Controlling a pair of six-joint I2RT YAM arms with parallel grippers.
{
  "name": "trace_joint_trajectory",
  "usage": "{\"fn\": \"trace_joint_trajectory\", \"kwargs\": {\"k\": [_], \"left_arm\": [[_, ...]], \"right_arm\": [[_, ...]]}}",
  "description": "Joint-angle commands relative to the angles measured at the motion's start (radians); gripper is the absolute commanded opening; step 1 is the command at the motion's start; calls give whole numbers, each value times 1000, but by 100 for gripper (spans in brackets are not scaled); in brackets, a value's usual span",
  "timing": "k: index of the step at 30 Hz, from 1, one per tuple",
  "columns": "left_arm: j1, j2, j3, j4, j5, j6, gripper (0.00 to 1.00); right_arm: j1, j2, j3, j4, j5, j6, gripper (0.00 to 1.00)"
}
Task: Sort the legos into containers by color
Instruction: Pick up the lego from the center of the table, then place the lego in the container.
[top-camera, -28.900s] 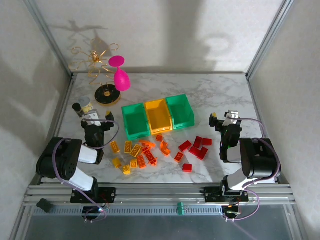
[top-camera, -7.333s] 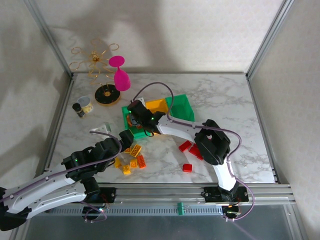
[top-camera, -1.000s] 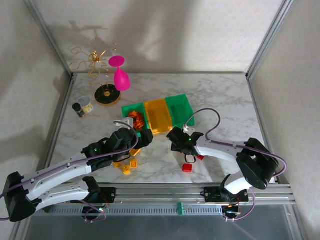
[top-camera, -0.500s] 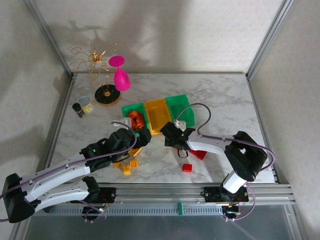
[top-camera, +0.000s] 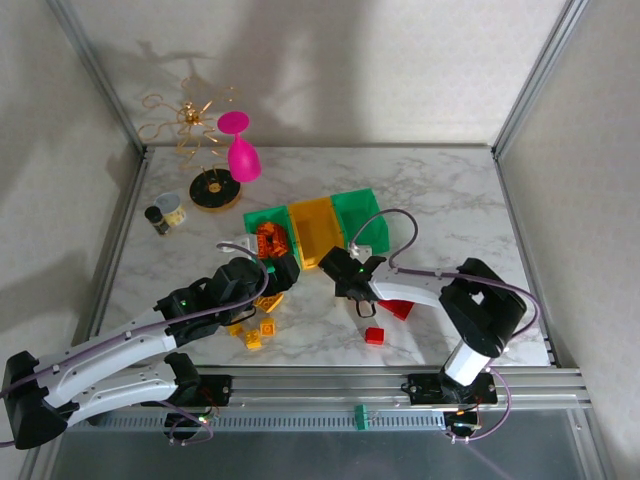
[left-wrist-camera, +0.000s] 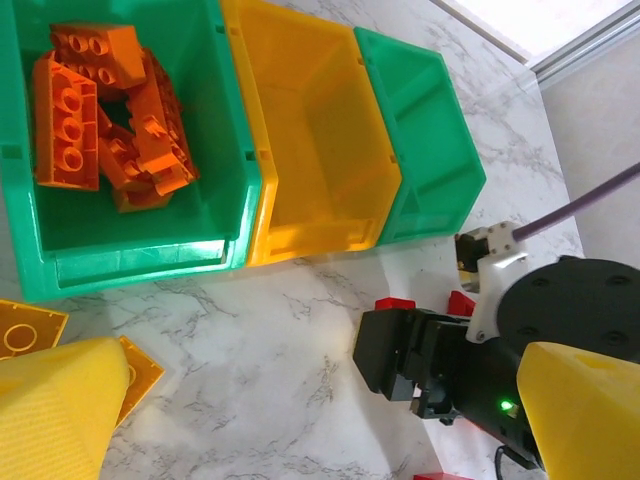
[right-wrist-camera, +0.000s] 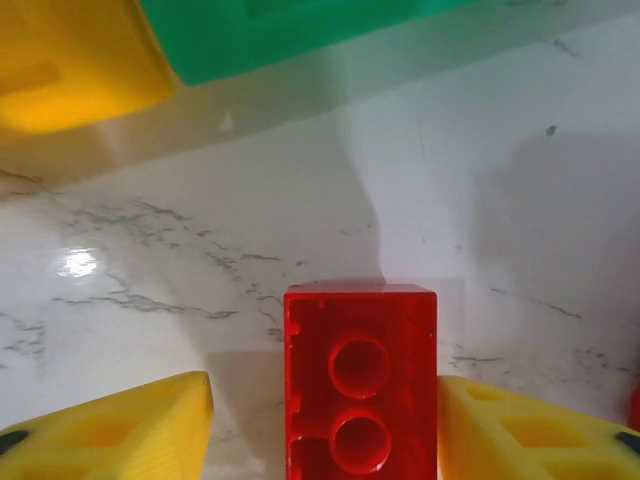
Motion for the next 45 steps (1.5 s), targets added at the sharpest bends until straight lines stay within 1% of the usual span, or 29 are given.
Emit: {"fn": "trace_joint_trajectory", "kwargs": {"k": [1, 3, 6, 10, 15, 22, 25, 29, 35, 39, 42, 43, 45], "left_arm": [[-4, -3, 2, -38, -29, -5, 100], [-4, -11, -3, -36, -28, -9, 100], [-2, -21, -13, -35, -28, -17, 100], [-1, -22, -15, -36, -40, -23, 100], [1, -21, -8, -41, -54, -29, 100], [7, -35, 5, -73, -84, -50, 100], [11, -50, 21, -110, -99, -67, 100], [15, -73, 36, -142, -134, -72, 100], [25, -75, 37, -189, -160, -110, 100], [33, -73, 32, -200, -165, -123, 100], [36, -74, 31, -192, -159, -124, 100], [36, -72, 32, -186, -153, -120, 100], [38, -70, 33, -176, -143, -112, 100]], "right_arm": [[-6, 31, 21, 2, 23, -8, 58], [-9, 45, 19, 8, 12, -13, 56], [-9, 46, 12, 23, -1, -18, 52], [-9, 14, -11, 49, -14, -31, 42], [-9, -32, -18, 64, -20, -77, 35], [-8, -140, 37, 31, -11, -158, 35], [-8, -157, 102, 30, -8, -210, 35], [-14, -98, 230, 63, -2, -305, 36], [-71, 122, 453, 87, -9, -379, 36], [-97, 222, 533, 126, 12, -409, 37], [-115, 282, 586, 129, 7, -427, 42], [-117, 292, 600, 131, 11, -434, 47], [-117, 292, 614, 138, 4, -445, 50]]}}
